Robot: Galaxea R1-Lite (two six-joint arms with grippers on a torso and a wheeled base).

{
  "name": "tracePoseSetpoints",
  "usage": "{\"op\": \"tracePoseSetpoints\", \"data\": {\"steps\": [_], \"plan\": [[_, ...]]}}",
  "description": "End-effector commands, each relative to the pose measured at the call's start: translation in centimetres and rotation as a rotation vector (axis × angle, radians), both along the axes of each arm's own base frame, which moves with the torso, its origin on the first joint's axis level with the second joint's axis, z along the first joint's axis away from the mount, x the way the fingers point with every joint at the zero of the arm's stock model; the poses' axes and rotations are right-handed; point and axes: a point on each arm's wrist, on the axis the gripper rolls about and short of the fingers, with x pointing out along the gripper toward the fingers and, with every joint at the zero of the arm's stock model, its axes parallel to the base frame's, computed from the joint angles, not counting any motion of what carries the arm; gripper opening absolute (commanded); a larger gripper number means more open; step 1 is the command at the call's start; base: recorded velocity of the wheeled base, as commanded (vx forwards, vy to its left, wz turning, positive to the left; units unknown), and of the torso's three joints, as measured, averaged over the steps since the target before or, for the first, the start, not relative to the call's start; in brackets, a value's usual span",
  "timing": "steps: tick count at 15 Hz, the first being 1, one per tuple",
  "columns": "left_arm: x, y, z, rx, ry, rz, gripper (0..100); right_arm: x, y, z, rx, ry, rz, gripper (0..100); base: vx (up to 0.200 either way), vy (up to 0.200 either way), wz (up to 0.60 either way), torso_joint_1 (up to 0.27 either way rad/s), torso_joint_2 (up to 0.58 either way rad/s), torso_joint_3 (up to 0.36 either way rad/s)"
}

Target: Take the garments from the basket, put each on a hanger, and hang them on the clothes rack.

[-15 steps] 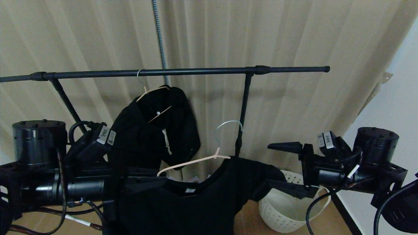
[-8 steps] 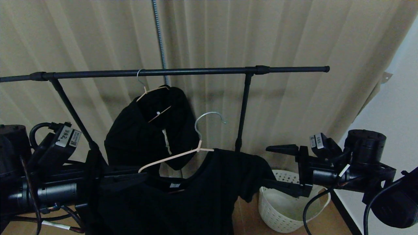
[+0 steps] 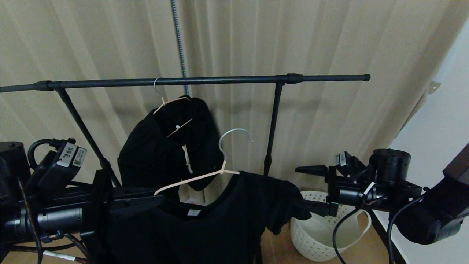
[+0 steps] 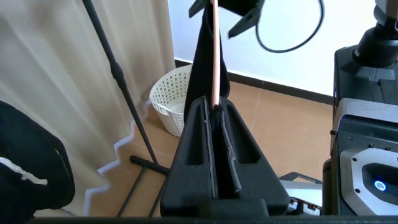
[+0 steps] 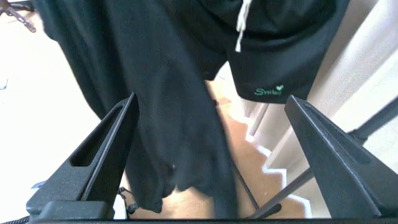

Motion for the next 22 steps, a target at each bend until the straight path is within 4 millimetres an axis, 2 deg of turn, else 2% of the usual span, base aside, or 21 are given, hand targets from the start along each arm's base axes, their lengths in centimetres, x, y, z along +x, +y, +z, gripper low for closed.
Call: {"op": "tracePoseSetpoints", "data": {"steps": [1,7,8,10,15,22], "plan": [[0.0,-0.1,-0.1,0.0,0.004,-0.006,0,0.8,-0.2,-1.6,-0.007,0.043,-0.011,100,0.0,0.0,0.0,0.0,0.0,0.0],[0.0,-0.1,-0.1,0.0,0.003,-0.009,0,1.2,0.4,-3.5,-0.033,0.087,-0.029,100,0.0,0.0,0.0,0.0,0.0,0.0],[0.0,-0.2,-0.1,0.0,0.003,-0.011,0,1.3,0.6,-3.6,-0.035,0.088,-0.029,0,0.0,0.0,0.0,0.0,0.0,0.0],[0.0,-0.2,-0.1,-0.001,0.004,-0.011,0,1.4,0.4,-3.2,-0.032,0.073,-0.036,0,0.0,0.0,0.0,0.0,0.0,0.0],[0.0,-0.1,0.0,-0.002,0.006,-0.004,0,2.5,-2.1,-2.6,-0.022,0.048,-0.116,0,0.0,0.0,0.0,0.0,0.0,0.0],[0.1,0.0,0.0,-0.008,0.022,0.002,0,2.1,-2.3,-2.1,-0.021,0.06,-0.12,0,0.0,0.0,0.0,0.0,0.0,0.0]]}}
